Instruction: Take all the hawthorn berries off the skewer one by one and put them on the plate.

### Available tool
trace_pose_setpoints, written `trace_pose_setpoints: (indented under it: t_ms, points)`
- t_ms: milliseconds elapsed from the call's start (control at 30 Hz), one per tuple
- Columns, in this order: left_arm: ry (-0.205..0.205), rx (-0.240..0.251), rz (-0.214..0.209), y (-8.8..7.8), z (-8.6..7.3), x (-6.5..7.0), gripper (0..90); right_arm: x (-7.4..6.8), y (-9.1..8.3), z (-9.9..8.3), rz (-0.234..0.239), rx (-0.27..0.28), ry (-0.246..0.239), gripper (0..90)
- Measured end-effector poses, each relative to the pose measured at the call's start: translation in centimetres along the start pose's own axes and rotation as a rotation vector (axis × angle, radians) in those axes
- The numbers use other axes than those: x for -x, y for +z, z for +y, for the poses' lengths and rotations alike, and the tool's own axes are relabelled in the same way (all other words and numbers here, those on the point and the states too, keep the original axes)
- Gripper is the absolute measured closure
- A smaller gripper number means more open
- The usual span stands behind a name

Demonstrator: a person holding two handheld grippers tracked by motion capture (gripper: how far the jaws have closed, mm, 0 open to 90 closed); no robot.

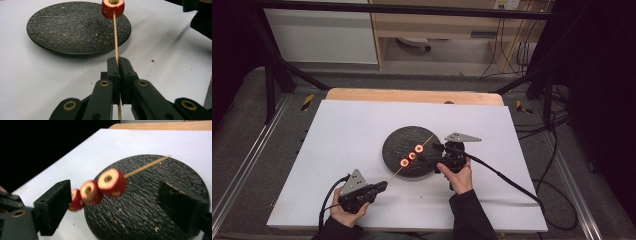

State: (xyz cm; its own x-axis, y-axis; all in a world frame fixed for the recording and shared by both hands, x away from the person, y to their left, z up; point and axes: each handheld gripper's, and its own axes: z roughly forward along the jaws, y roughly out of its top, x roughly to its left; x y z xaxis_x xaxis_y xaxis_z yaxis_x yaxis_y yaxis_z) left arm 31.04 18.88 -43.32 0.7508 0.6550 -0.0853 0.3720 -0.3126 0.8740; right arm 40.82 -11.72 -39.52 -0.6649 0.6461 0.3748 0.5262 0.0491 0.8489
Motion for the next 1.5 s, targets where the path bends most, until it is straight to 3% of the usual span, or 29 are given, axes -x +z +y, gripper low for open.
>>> trace_pose_setpoints:
  t_ms: [367,700,967,1233,1500]
  points:
    - [0.019,0.015,-0.008,0.0,0.1,0.7,87.9,0.6,0.6,0.3,0.000,0.004,0.088,42.2]
    - [0.020,0.033,-0.002,-0.1,0.0,0.8,87.9,0.7,0.6,0.5,0.068,0.003,0.159,59.6]
    - [0.026,0.061,-0.001,-0.4,0.2,0.9,88.0,0.7,0.2,1.1,0.079,0.041,0.198,61.7]
    - [0.024,0.077,-0.003,-0.7,0.2,0.9,88.0,1.4,-0.8,2.5,0.037,0.094,0.199,62.0]
    - [0.018,0.074,0.000,-0.8,0.1,0.6,88.0,3.2,-1.7,4.4,-0.032,0.137,0.185,62.1]
